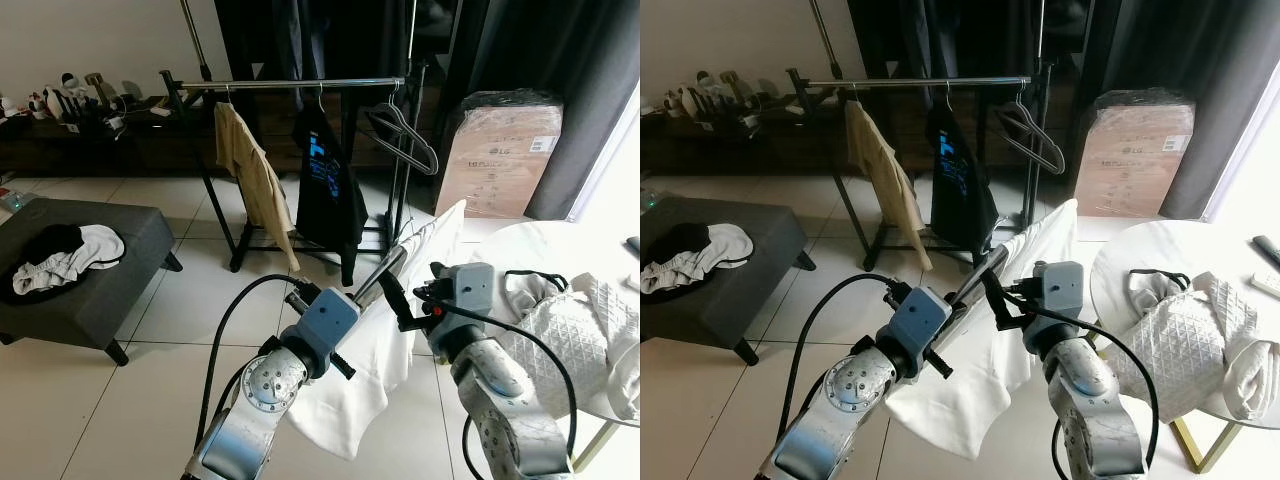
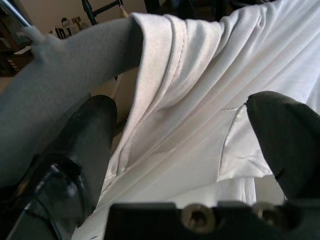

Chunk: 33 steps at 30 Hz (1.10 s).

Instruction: Hang hanger

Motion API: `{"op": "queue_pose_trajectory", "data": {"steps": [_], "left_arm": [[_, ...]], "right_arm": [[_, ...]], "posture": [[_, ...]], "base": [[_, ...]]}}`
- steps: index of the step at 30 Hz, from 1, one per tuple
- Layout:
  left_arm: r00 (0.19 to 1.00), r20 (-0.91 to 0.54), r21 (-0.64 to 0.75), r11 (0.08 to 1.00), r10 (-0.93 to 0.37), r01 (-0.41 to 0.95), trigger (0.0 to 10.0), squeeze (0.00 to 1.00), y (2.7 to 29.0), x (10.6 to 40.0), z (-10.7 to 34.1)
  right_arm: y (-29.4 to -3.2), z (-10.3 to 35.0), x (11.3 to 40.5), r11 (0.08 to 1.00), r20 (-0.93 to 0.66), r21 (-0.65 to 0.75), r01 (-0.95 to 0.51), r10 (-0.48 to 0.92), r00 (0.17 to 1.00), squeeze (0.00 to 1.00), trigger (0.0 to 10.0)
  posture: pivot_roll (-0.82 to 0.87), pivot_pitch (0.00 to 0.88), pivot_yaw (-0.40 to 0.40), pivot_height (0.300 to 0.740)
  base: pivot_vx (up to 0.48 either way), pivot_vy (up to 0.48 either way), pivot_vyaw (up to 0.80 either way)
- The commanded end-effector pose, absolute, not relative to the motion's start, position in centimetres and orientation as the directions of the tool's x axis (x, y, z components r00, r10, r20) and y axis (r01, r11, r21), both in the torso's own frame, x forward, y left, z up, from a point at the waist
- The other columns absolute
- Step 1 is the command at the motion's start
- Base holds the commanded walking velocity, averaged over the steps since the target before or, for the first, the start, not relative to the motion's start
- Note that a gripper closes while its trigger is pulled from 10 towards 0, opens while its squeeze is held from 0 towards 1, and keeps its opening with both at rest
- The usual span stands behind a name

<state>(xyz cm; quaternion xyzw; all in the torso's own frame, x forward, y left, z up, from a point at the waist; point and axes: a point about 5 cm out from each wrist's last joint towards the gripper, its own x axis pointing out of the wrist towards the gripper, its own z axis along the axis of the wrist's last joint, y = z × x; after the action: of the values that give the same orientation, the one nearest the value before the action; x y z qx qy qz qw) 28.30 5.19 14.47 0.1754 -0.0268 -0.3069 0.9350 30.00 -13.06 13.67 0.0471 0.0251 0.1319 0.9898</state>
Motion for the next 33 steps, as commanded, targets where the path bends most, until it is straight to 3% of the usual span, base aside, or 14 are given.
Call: {"op": "queue_pose_trajectory", "data": {"steps": [1,17,31,32,33], "left_arm": [[0.801,-0.013,0.365,0.743,-0.599,0.562,10.0,0.0,4.9,28.1,15.7],[0.807,-0.016,0.368,0.747,-0.59,0.553,10.0,0.0,5.0,28.1,15.7],[0.803,-0.028,0.365,0.742,-0.595,0.562,10.0,0.0,4.8,28.0,15.5],[0.803,-0.029,0.365,0.742,-0.595,0.563,10.0,0.0,4.9,28.0,15.5],[0.803,-0.029,0.365,0.742,-0.595,0.563,10.0,0.0,4.9,28.0,15.5]], "right_arm": [[-13.1,14.1,30.3,0.964,-0.018,0.096,-0.247,0.25,0.968,0.0,10.0],[-15.6,13.2,30.9,0.999,-0.074,0.012,-0.032,0.032,0.997,0.0,10.0],[-14.6,14.0,32.0,0.998,-0.041,-0.002,-0.061,0.061,0.997,0.0,10.0],[-14.7,14.0,32.1,0.999,-0.045,-0.014,-0.051,0.051,0.998,0.0,4.4],[-14.8,14.0,32.1,0.999,-0.049,-0.017,-0.047,0.046,0.998,0.0,0.9]], "posture": [[-0.17,0.071,0.035,0.74],[-0.18,0.075,0.038,0.74],[-0.17,0.078,0.036,0.74],[-0.17,0.079,0.036,0.74],[-0.17,0.078,0.036,0.74]], "base": [[0.0,0.0,0.0],[0.0,0.0,0.0],[0.0,0.0,0.0],[0.0,0.0,0.0],[0.0,0.0,0.0]]}}
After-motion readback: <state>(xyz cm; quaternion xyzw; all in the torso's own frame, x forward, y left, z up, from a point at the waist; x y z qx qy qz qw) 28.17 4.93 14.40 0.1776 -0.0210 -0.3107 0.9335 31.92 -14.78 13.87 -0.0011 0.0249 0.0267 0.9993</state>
